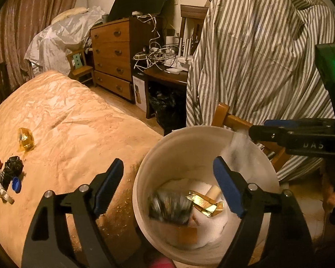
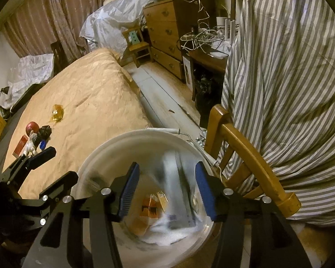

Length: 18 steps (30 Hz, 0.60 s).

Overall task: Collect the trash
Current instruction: 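Open both tools to drop the wrapper and packet into the bucket, then move both open tools back over the remaining trash on the bed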

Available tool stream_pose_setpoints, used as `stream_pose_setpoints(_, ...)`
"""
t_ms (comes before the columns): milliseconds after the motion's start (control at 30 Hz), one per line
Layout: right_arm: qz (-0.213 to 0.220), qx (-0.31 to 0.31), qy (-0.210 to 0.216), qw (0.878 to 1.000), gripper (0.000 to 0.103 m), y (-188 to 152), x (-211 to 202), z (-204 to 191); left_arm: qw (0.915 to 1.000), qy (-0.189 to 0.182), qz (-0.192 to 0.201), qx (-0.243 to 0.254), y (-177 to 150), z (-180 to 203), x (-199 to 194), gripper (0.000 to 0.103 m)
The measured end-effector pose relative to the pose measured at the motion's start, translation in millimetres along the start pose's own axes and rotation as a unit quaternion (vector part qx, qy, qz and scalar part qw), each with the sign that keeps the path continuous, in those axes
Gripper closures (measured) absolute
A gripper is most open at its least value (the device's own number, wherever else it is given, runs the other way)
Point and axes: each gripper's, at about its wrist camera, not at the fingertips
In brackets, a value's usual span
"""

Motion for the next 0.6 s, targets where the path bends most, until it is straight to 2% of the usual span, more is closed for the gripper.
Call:
stream_pose_setpoints(333, 0.014, -0.005, 0.007, 1.0, 0.049, 3, -7, -4, 1.0, 0.0, 0.0, -0.003, -2, -4, -2, 0.024)
stream_pose_setpoints(600, 0.039, -0.028, 0.017, 0.999, 0.037, 2, -22, -30, 0.9998, 0.009, 0.001, -0.017, -10, -28, -12, 0.024)
Point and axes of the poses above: each gripper's, at about its wrist camera, not at the fingertips, and x roughly the way its jaws point, z to its right, y to its top, and after that the axes turned 12 degrees about y, right-handed
